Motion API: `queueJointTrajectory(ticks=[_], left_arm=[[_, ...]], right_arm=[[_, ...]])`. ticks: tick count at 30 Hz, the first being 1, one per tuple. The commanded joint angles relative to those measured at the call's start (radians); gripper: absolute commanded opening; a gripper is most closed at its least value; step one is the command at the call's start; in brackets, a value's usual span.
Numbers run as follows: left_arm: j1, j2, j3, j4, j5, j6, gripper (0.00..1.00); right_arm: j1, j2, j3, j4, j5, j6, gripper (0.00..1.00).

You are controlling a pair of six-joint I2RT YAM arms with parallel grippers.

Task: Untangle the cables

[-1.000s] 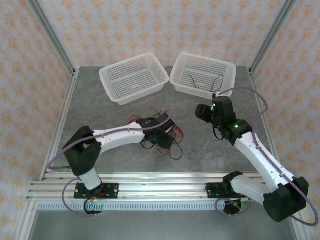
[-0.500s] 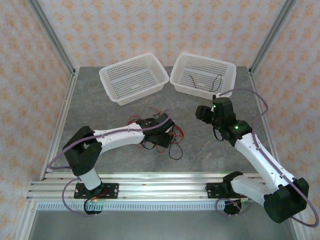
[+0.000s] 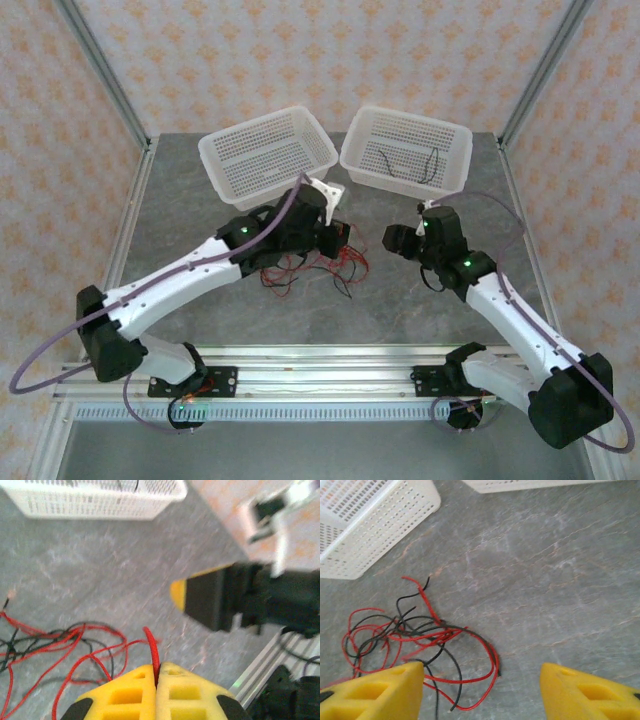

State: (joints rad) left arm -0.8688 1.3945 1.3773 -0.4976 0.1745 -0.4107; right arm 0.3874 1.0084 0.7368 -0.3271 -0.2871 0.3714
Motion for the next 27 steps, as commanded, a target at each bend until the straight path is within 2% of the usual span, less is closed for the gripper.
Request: queueJointTrajectory(ticks=[1,6,10,20,27], left_arm=[[-0.004,-0.008,0.037,-0.040,-0.033,0.025,0.00],[-0.004,-0.018,0.080,-0.038,-0.068,0.024,0.00],[-0.004,-0.014,0.127,-0.044,-0.084,0.033,0.00],[0.012,-0.006,0.185,-0.052,-0.125,0.040,0.00],[0.057,-0.009,0.178,-0.049,-0.148,0.025,0.00]], right_arm=[[0.004,-0.016,-0.033,0.109,-0.113,0.041,0.61],[0.016,-0.008,-0.097,0.257,-0.245,0.121,0.59],[0.063,0.031,-0.114,0.325,-0.248,0.162,0.59],[0.181,0.131,-0.108,0.451,-0.172,0.241,0.56],[0.200,-0.014,-0.105,0.388,-0.051,0.246,0.51]])
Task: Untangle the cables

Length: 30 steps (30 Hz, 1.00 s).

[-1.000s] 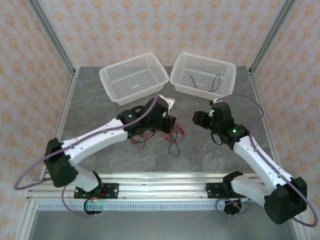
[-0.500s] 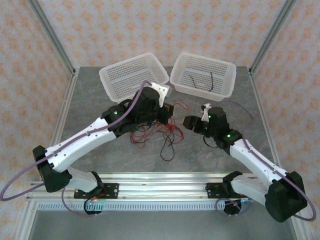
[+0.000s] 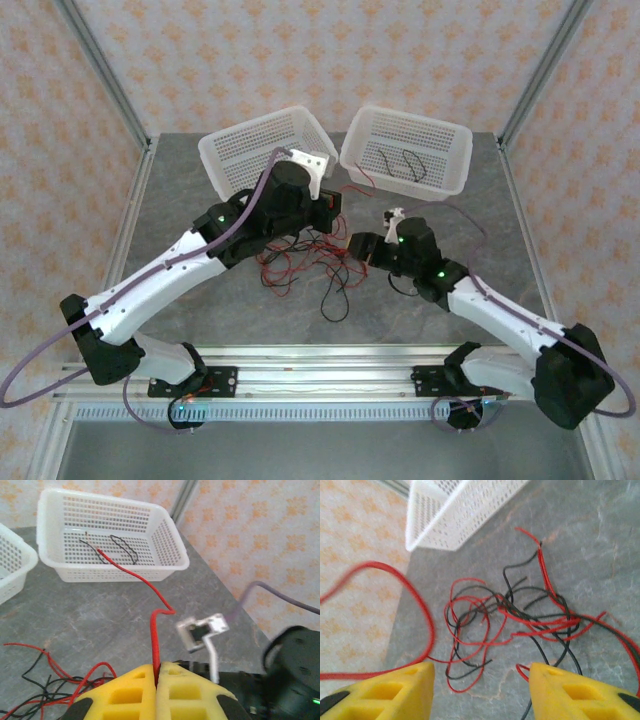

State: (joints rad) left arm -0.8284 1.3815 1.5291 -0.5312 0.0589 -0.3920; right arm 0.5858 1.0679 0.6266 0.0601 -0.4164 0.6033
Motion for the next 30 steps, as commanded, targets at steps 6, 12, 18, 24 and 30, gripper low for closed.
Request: queueJointTrajectory(ticks=[6,12,18,24,30], left_arm=[[0.029,0.003,0.011,0.023,-0.002,-0.005,0.00],[0.030,0.008,-0.005,0.051,0.036,-0.014,0.00],[0.030,0.000,-0.027,0.078,0.061,-0.022,0.00],[0.029,-0.008,-0.038,0.095,0.090,-0.027,0.00],[0.029,-0.025,-0.073,0.124,0.126,-0.039,0.00]], right_arm=[[0.002,-0.073,-0.013,0.099,-0.027,0.141,0.51],[0.019,0.028,0.010,0.211,-0.051,0.191,0.51],[0.032,0.107,0.045,0.240,-0.028,0.209,0.53],[0.037,0.203,0.061,0.297,-0.026,0.224,0.54],[0.037,0.249,0.125,0.274,0.010,0.188,0.53]])
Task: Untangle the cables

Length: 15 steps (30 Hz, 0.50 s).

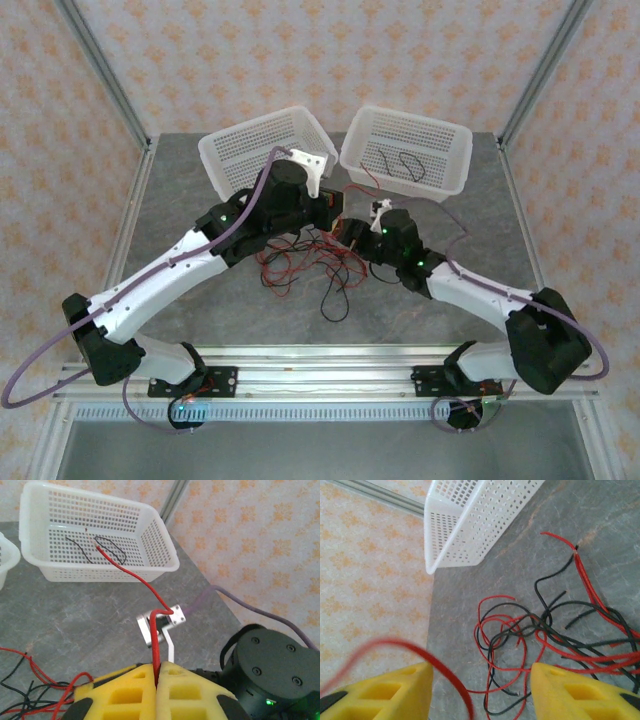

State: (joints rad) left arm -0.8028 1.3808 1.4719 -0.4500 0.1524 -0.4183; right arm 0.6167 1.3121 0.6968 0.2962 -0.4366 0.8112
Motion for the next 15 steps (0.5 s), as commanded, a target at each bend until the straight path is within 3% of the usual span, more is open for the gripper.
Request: queueJointTrajectory(ticks=[1,4,8,10,15], left_arm=[[0.004,-0.025,-0.020,0.047,0.037,-0.015,0.00],[0.004,-0.014,-0.018,0.052,0.051,-0.017,0.00],[0.004,0.001,-0.012,0.069,0.055,-0.018,0.00],[0.004,0.010,0.005,0.064,0.039,-0.015,0.00],[0.016,0.041,0.097,-0.009,-0.075,0.018,0.00]], right_arm=[[0.006,0.010,0.061,0.040,0.025,-0.023,0.53],[0.008,0.025,0.058,0.054,0.007,-0.020,0.50],[0.011,0.022,0.020,0.083,-0.016,-0.006,0.13],[0.011,-0.002,-0.003,0.073,-0.003,-0.011,0.00],[0.011,-0.087,-0.029,-0.060,0.045,-0.146,0.00]])
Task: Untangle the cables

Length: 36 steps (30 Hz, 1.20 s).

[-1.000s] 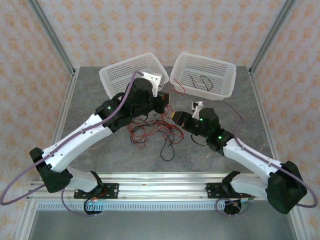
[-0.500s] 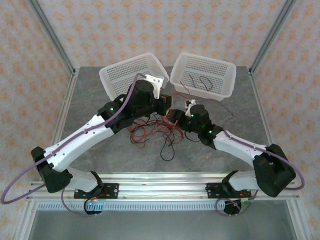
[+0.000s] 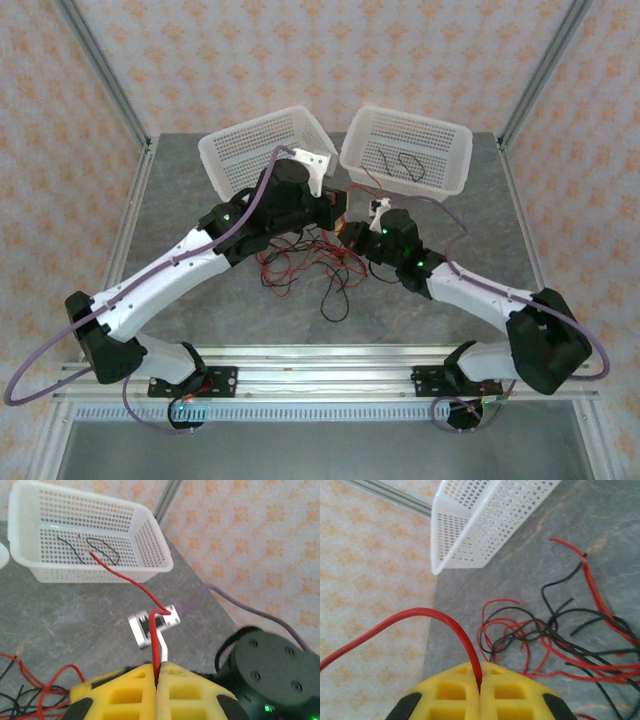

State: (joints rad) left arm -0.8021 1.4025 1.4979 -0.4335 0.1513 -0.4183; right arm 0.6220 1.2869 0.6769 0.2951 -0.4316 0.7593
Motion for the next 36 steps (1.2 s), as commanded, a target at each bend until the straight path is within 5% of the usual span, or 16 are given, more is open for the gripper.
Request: queueJointTrajectory(ticks=[1,10,21,28,32,36], left_arm=[[0.022,0.029,0.097,-0.047,-0.103,0.027,0.00],[0.130,0.104,0.232,-0.094,-0.227,0.105,0.00],[0.181,0.174,0.344,-0.076,-0.270,0.151,0.00],[0.209,0.239,0.448,-0.092,-0.331,0.181,0.00],[0.239,0.280,0.518,-0.089,-0.380,0.210,0.00],[0.287,0.326,0.590,-0.045,-0.411,0.241,0.00]], right_arm=[[0.005,-0.081,-0.012,-0.094,0.048,-0.158,0.00],[0.005,-0.248,-0.103,-0.195,0.181,-0.737,0.00],[0.005,-0.291,-0.118,-0.152,0.221,-0.970,0.06],[0.004,-0.306,-0.116,-0.148,0.242,-0.972,0.23],[0.005,-0.343,-0.108,-0.166,0.254,-0.909,0.51],[0.005,-0.392,-0.108,-0.190,0.252,-0.808,0.64]])
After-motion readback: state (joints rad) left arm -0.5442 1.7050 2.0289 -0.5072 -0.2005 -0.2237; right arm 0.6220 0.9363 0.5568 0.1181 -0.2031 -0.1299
